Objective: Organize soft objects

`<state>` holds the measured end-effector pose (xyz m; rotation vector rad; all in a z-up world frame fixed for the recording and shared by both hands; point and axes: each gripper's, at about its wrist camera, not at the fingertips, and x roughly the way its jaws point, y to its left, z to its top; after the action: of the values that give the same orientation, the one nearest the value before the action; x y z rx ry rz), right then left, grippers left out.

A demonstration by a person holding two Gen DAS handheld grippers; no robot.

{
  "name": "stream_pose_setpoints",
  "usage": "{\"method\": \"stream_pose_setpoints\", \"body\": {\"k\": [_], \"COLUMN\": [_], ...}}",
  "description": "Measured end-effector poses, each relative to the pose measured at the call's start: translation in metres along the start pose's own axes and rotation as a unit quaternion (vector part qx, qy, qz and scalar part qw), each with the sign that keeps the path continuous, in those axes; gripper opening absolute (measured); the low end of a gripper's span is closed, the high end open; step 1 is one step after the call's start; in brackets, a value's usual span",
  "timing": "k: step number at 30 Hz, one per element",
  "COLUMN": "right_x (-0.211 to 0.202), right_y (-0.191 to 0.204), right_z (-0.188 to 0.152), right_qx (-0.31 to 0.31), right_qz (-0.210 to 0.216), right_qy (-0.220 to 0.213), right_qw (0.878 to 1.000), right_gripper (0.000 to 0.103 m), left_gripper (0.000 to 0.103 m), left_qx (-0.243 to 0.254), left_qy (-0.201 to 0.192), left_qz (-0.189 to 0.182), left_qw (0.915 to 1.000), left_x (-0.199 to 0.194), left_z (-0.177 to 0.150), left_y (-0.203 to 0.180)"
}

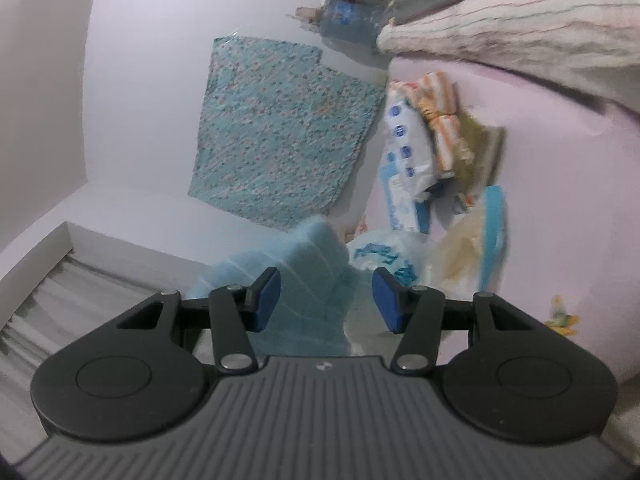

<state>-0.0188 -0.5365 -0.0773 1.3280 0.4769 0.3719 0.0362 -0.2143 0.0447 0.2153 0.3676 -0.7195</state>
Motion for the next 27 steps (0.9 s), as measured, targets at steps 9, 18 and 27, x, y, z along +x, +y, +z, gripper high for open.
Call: {"method": "stream_pose_setpoints", "body": {"k": [9, 18, 27], "right_x": [-0.041, -0.011, 0.024], "right_y": [-0.031, -0.054, -0.043], "right_z": [-0.011, -0.036, -0.056], "right_qx": [0.021, 0.059, 0.039], "right_qz": [-0.071, -0.087, -0.139], "right_qy": [-0.011, 0.046, 0.113], "right_qw": [0.997, 0.993, 0.983], "right_gripper": [0.052, 0.06, 0.065], "left_gripper": [0.005, 0.005, 0.005], "left_qx": [-0.047, -0.118, -0.125], "left_qy": [0.135, 0.154, 0.16], "left_qz": [-0.092, -0.093, -0.106], "left_qw": [0.9854, 0.9765, 0.9735], "left_x": [0.029, 0.012, 0.007], "left_z": [-0.097, -0.11, -0.116], "left_y": [-0.054, -0.028, -0.021]}}
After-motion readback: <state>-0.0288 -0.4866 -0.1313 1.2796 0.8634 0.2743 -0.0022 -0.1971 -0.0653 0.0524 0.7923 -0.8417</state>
